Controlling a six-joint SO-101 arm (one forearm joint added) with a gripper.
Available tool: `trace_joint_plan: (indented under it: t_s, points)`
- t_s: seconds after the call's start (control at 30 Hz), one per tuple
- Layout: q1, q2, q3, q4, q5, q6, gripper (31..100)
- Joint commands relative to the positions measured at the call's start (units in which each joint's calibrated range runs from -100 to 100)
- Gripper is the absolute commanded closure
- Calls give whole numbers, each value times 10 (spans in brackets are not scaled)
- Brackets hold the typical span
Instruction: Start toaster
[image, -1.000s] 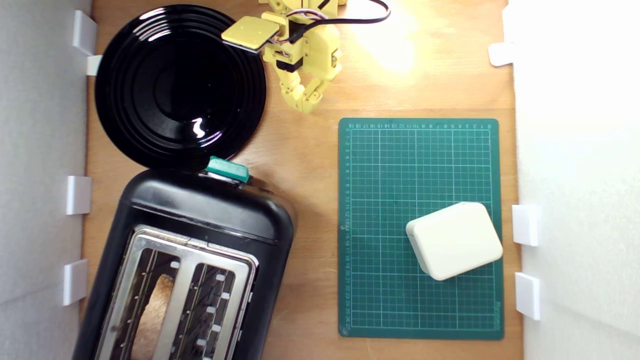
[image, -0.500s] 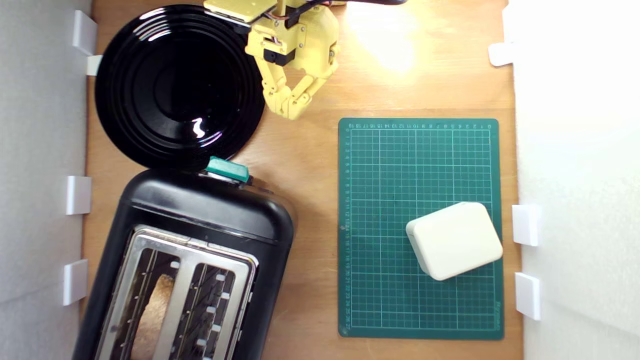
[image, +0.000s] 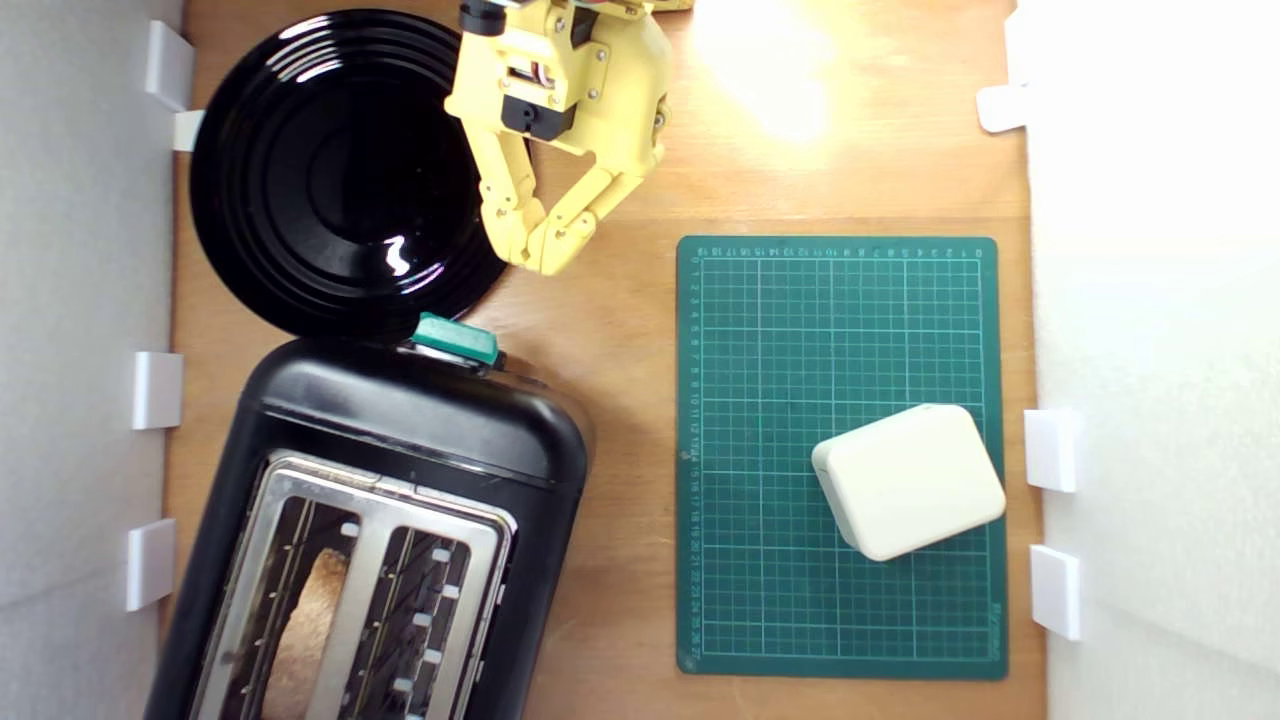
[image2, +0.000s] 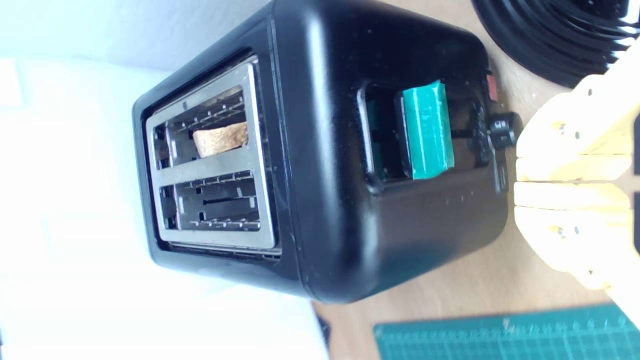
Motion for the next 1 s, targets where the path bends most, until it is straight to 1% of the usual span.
trace_joint_plan:
  t_s: [0.0,0.1,0.23,0.57,0.63,0.77,0.97]
  points:
    - [31,2,-43,-5,3,52,989]
    - [56,3,-42,-5,2,84,989]
    - [67,20,-52,-4,0,108,989]
    - [80,108,-167,-5,-1,107,989]
    - [80,119,-175,-5,-6,101,989]
    - [87,132,-171,-1,-61,78,989]
    - [88,150,-171,-5,-67,73,989]
